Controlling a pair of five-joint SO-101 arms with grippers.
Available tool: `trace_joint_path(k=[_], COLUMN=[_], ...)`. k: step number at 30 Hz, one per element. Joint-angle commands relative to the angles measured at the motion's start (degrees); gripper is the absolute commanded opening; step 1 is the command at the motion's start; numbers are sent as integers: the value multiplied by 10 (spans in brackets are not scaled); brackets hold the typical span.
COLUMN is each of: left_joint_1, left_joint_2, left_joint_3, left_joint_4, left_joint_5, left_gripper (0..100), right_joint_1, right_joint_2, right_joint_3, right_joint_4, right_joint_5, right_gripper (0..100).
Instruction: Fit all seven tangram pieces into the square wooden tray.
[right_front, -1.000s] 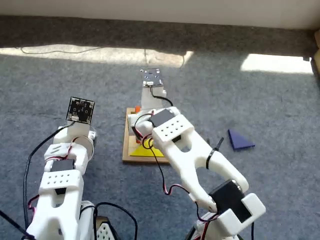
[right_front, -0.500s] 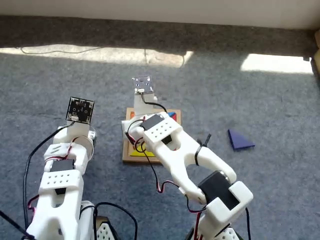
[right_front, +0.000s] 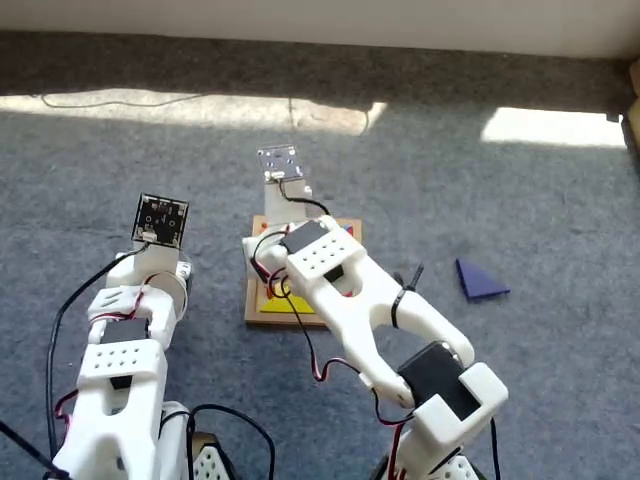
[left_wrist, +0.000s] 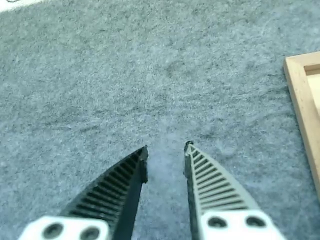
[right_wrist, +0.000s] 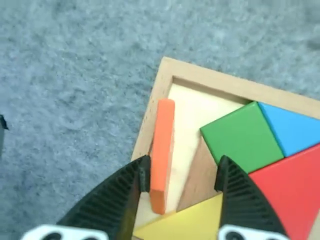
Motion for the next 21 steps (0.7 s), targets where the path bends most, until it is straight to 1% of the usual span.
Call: trace_joint_path(k=[1, 19, 21], left_joint_1=[-6, -6, -6], left_joint_2=[-15, -15, -15], left_joint_3=[-7, -7, -7], left_joint_4=[-1, -1, -1], left_joint_5=[4, 4, 4], left_gripper=[133, 134, 134], right_joint_1=[19, 11, 11], right_joint_2=[-10, -6, -6], right_joint_3=[-41, -44, -42], right_joint_4=[13, 9, 9], right_joint_5=[15, 18, 40], right_gripper=[210, 210, 210])
